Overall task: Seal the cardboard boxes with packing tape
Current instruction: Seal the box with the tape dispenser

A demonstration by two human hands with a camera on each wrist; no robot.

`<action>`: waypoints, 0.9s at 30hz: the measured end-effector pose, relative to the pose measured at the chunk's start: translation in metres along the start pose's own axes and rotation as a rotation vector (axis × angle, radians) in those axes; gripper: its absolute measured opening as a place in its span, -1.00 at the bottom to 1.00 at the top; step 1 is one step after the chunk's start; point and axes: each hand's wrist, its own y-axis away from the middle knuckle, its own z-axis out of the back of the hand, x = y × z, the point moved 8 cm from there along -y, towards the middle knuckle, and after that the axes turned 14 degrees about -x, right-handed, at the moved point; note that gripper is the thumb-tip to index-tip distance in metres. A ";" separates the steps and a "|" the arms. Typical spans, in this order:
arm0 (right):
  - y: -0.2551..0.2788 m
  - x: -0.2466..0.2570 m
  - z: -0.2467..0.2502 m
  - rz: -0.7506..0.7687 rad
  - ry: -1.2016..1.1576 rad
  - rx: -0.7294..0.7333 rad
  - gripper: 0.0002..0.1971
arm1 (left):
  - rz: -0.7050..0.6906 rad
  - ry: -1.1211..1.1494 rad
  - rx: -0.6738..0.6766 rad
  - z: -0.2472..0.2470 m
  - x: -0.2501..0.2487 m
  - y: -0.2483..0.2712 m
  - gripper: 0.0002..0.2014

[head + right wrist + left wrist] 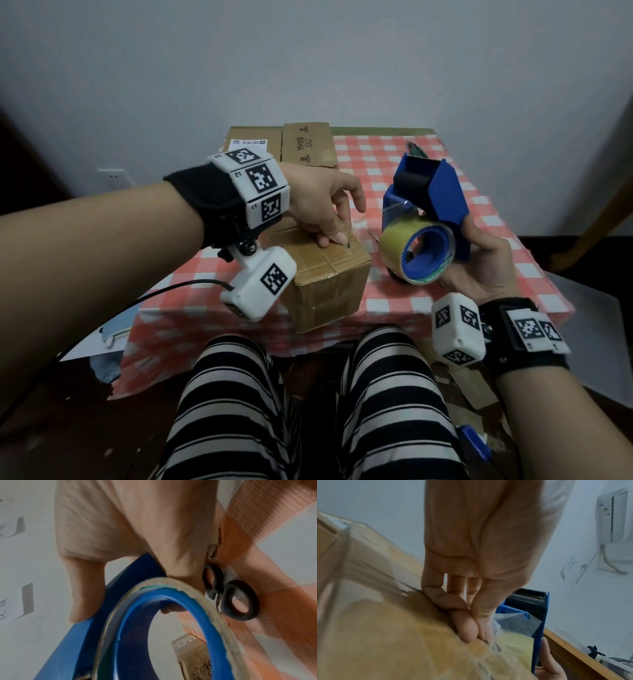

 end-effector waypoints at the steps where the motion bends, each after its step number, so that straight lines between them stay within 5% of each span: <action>1: 0.000 0.000 -0.001 0.000 0.006 0.008 -0.28 | -0.001 -0.008 0.001 0.000 0.000 -0.001 -0.51; 13: -0.002 -0.008 0.004 -0.024 -0.008 0.037 -0.27 | 0.051 0.067 0.066 0.003 0.008 -0.002 -0.56; 27: -0.003 -0.010 0.008 -0.005 -0.006 -0.023 -0.10 | -0.002 -0.255 0.084 -0.007 -0.001 -0.011 -0.49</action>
